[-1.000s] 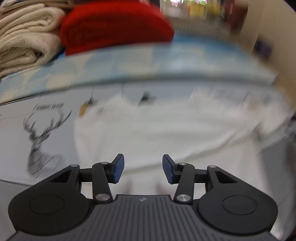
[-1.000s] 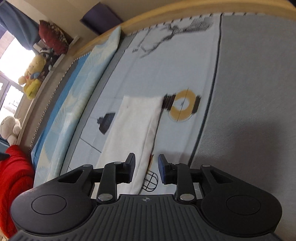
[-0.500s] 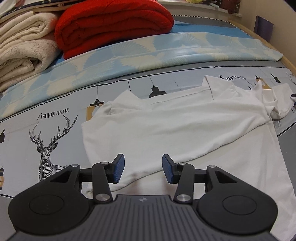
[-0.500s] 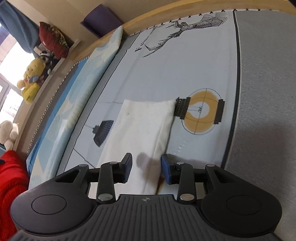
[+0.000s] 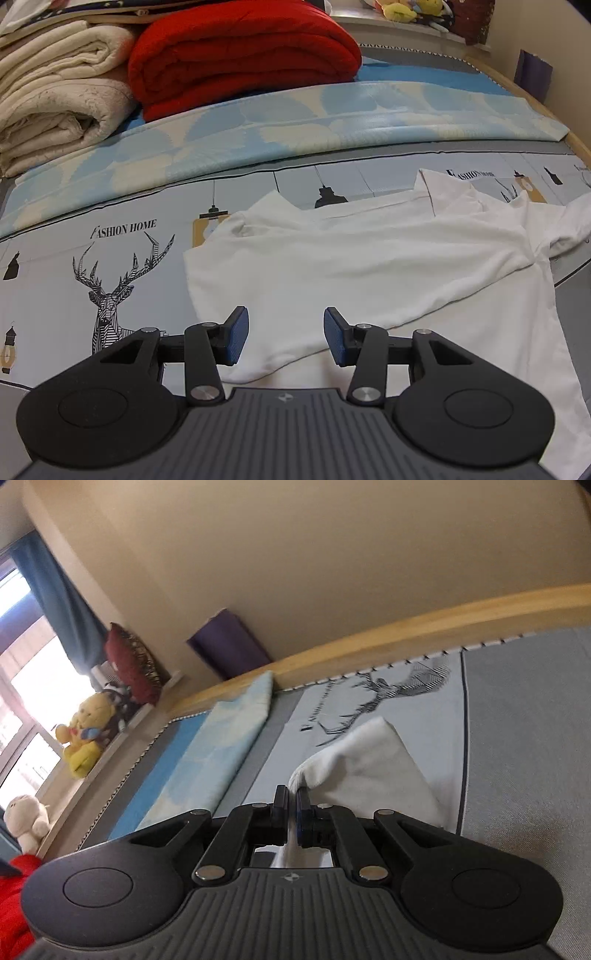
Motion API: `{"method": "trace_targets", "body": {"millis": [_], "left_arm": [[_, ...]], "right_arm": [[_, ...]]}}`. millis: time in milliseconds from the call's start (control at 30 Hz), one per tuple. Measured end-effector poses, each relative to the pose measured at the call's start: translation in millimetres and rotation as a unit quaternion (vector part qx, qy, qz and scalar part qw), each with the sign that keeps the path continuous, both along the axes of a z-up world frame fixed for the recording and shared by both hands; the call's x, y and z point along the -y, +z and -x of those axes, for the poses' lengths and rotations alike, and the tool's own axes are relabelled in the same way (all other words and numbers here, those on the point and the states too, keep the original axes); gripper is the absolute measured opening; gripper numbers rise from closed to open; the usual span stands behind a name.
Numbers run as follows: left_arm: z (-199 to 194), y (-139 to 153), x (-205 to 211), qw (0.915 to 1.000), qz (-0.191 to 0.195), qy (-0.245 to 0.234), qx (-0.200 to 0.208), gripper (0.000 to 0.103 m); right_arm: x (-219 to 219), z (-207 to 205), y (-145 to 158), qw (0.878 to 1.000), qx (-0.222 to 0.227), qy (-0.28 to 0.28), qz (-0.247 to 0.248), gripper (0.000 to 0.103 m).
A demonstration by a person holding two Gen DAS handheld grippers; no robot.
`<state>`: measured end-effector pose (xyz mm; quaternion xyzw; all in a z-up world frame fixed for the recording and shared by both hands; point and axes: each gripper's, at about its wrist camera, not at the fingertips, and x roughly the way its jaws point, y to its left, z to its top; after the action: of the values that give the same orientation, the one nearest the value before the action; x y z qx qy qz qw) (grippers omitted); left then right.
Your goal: Fold small clothes
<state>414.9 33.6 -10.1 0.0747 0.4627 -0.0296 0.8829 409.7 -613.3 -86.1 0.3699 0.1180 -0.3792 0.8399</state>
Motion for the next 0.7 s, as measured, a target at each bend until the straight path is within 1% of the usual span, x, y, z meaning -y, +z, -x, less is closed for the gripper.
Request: {"method": "trace_targets", "body": {"millis": [67,133,200,267,333,367,400,433,500,533,567,600,667,700], "left_arm": [[1.1,1.7,-3.6,1.0,0.001,0.003,0.001,0.05],[2.7,2.9,-8.3,1.0,0.001,0.008,0.002,0.05],[3.4,4.3,-15.2,0.9999,0.002,0.016,0.002,0.05],[2.7,5.4,-23.2,0.9995,0.005,0.03,0.001,0.05],[1.2,6.1,-30.8,0.999,0.009,0.044,-0.001,0.05],[0.0,6.9,-34.3,0.9986,0.013,0.051,-0.001,0.05],[-1.1,8.2,-38.1,0.9982,0.017,0.057,-0.001,0.05],[-2.5,9.6,-41.5,0.9978,0.021,0.063,0.0,0.05],[-5.8,13.6,-48.2,0.9967,0.029,0.076,0.004,0.05],[-7.4,15.9,-52.2,0.9962,0.032,0.081,0.006,0.05],[-9.6,18.3,-57.6,0.9951,0.037,0.091,0.009,0.05],[-11.7,19.7,-63.2,0.9939,0.042,0.102,0.009,0.05],[-16.4,21.3,-75.1,0.991,0.054,0.122,0.007,0.05],[-17.7,21.7,-79.5,0.9898,0.06,0.129,0.006,0.05]], "right_arm": [[-7.4,-1.0,3.9,1.0,-0.008,0.001,0.005,0.003],[-23.9,-8.1,13.3,0.999,-0.007,0.023,0.029,0.003],[-56.2,-21.9,32.8,0.994,0.003,0.083,0.077,0.003],[-104.9,-35.3,53.2,0.978,0.018,0.17,0.124,0.003],[-167.8,-47.1,70.5,0.949,0.044,0.268,0.159,0.003],[-199.6,-51.0,76.5,0.933,0.054,0.313,0.171,0.003],[-236.2,-53.0,81.0,0.914,0.065,0.359,0.18,0.004],[-268.6,-53.7,82.6,0.895,0.074,0.399,0.182,0.004],[-338.4,-52.6,78.6,0.855,0.082,0.479,0.18,0.004],[-370.3,-51.6,72.7,0.839,0.08,0.509,0.176,0.004],[-402.2,-51.1,63.9,0.821,0.072,0.542,0.168,0.006],[-437.3,-50.8,48.4,0.798,0.055,0.581,0.15,0.01],[-483.2,-52.0,15.4,0.762,0.004,0.64,0.097,0.017],[-504.7,-50.2,-5.3,0.734,-0.033,0.675,0.063,0.017]]}}
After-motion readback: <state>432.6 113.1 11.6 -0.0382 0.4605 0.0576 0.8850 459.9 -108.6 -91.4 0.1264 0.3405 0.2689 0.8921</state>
